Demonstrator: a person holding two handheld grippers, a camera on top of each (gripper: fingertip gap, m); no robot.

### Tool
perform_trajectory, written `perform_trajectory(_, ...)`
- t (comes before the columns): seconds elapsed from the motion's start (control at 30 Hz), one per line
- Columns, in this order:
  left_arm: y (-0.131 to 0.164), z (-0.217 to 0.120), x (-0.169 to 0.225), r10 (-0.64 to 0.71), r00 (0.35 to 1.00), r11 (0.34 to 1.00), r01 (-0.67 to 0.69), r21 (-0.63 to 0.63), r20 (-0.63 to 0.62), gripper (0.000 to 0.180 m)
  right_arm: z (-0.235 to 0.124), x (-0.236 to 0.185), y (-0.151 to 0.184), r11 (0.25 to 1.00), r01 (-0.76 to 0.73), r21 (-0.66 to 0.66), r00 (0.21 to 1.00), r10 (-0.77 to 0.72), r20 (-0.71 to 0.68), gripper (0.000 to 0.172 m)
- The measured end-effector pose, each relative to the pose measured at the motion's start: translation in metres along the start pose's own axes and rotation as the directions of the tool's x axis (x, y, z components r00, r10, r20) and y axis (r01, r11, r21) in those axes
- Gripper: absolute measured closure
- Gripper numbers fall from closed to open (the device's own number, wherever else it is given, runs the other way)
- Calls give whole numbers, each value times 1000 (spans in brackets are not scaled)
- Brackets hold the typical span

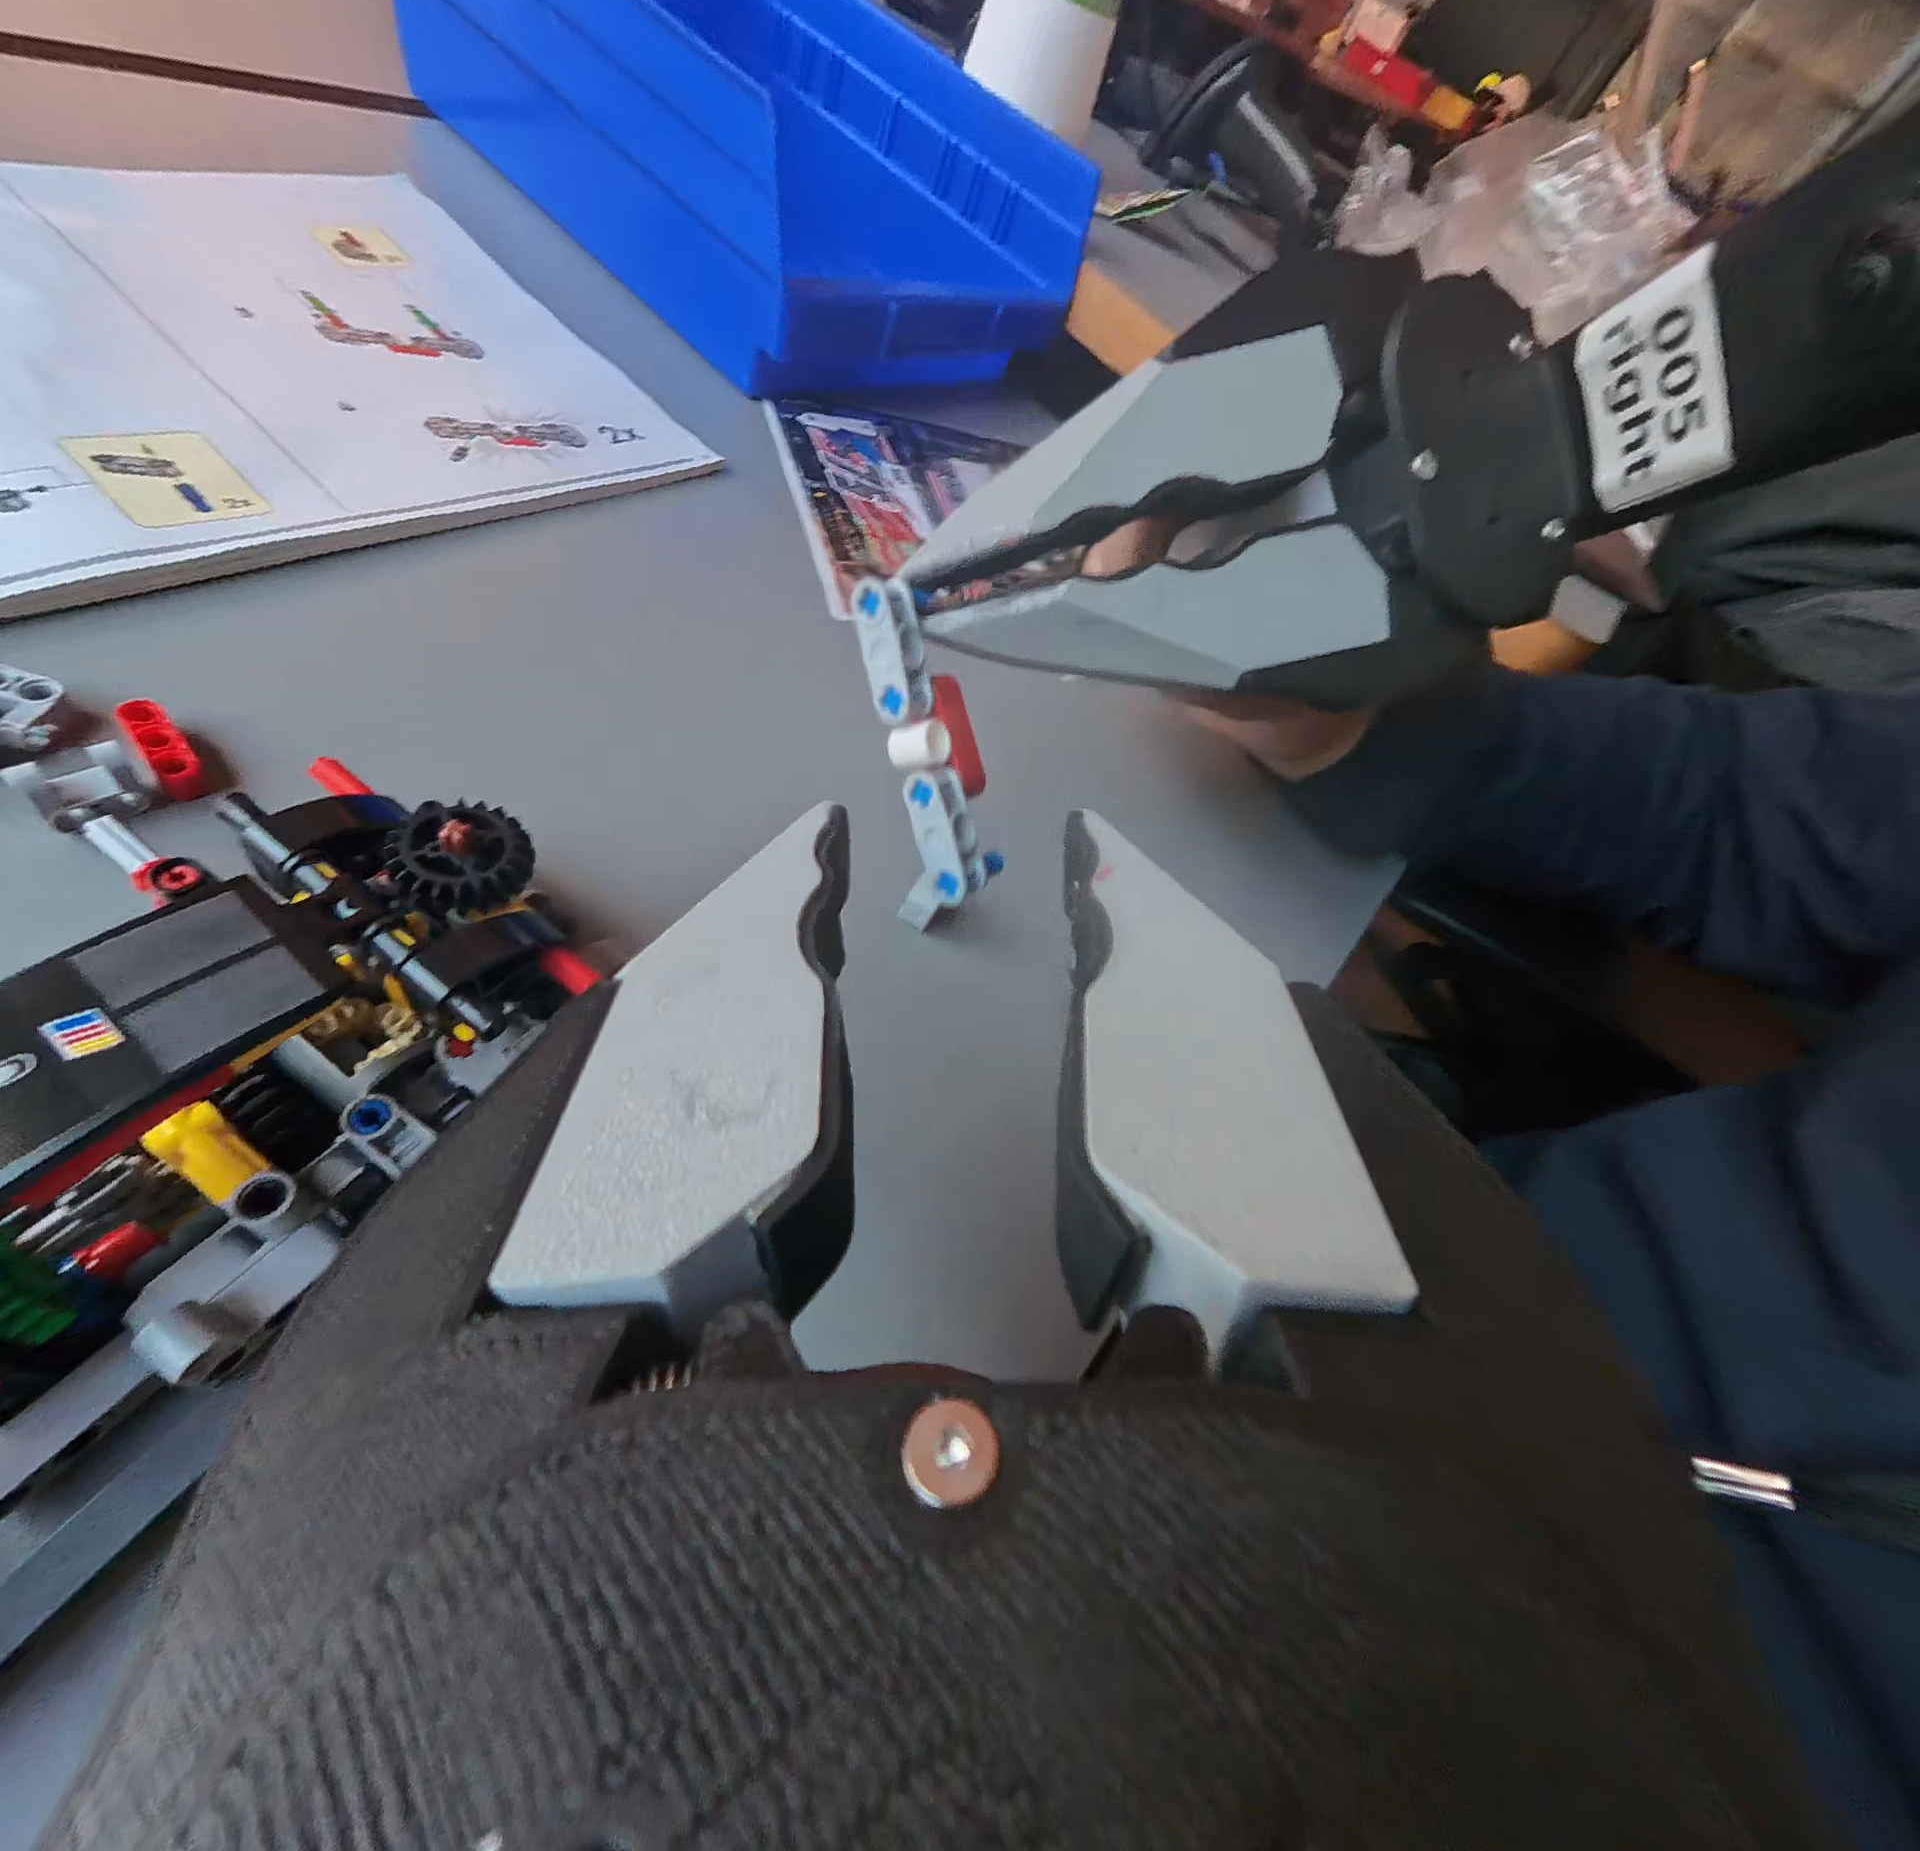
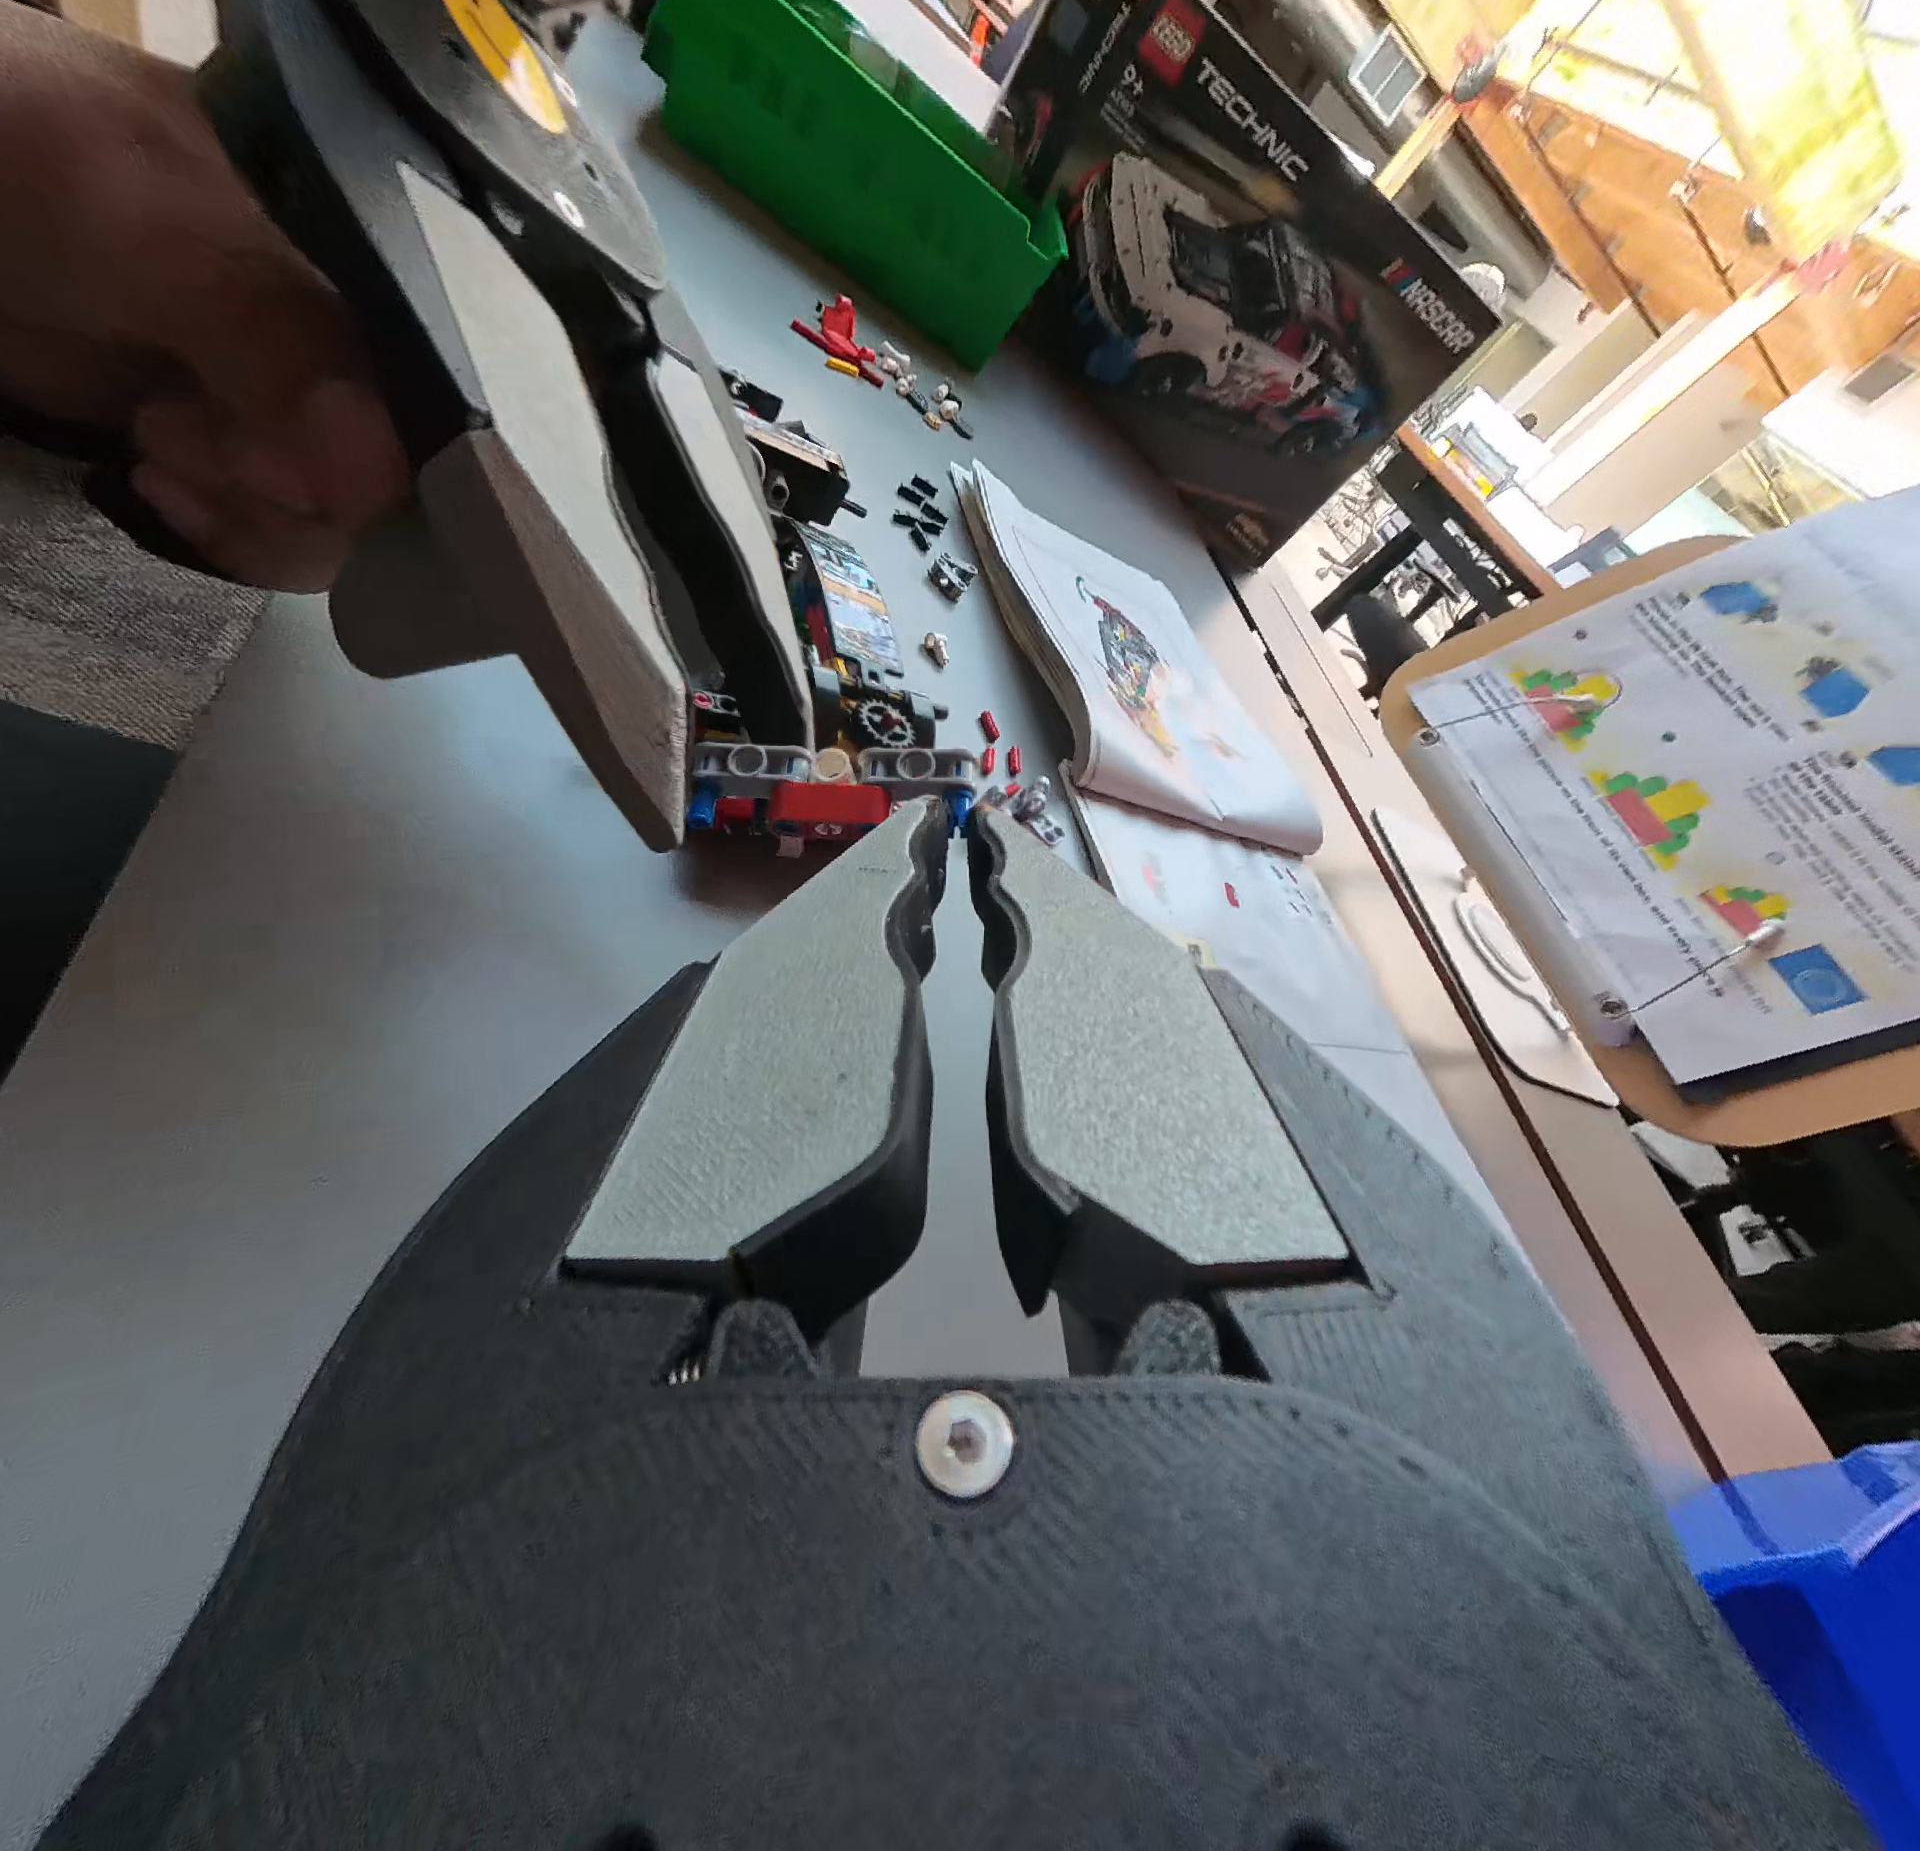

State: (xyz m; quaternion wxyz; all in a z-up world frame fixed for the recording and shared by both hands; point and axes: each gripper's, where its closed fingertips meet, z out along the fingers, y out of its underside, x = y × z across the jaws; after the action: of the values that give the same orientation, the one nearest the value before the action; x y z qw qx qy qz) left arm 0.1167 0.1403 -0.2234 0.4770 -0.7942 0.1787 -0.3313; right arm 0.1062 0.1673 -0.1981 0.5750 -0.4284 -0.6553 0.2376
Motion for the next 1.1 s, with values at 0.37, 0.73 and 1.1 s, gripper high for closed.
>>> perform_trajectory(0.37, -3, -1, 3, 29, 999, 999, -28, 28, -38, 169, -1, -15, -9, 998, -35, 54, 995, 30, 96, 171)
perform_trajectory(0.73, 5, -5, -6, 205, 978, 977, -203, -62, 28, 175, -1, -23, -7, 965, -252, 78, 936, 223, 274, 170)
perform_trajectory(1.1, 12, -3, -4, 150, 989, 982, -149, -117, 6, 175, 4, -32, -1, 978, -206, 43, 944, 187, 273, 170)
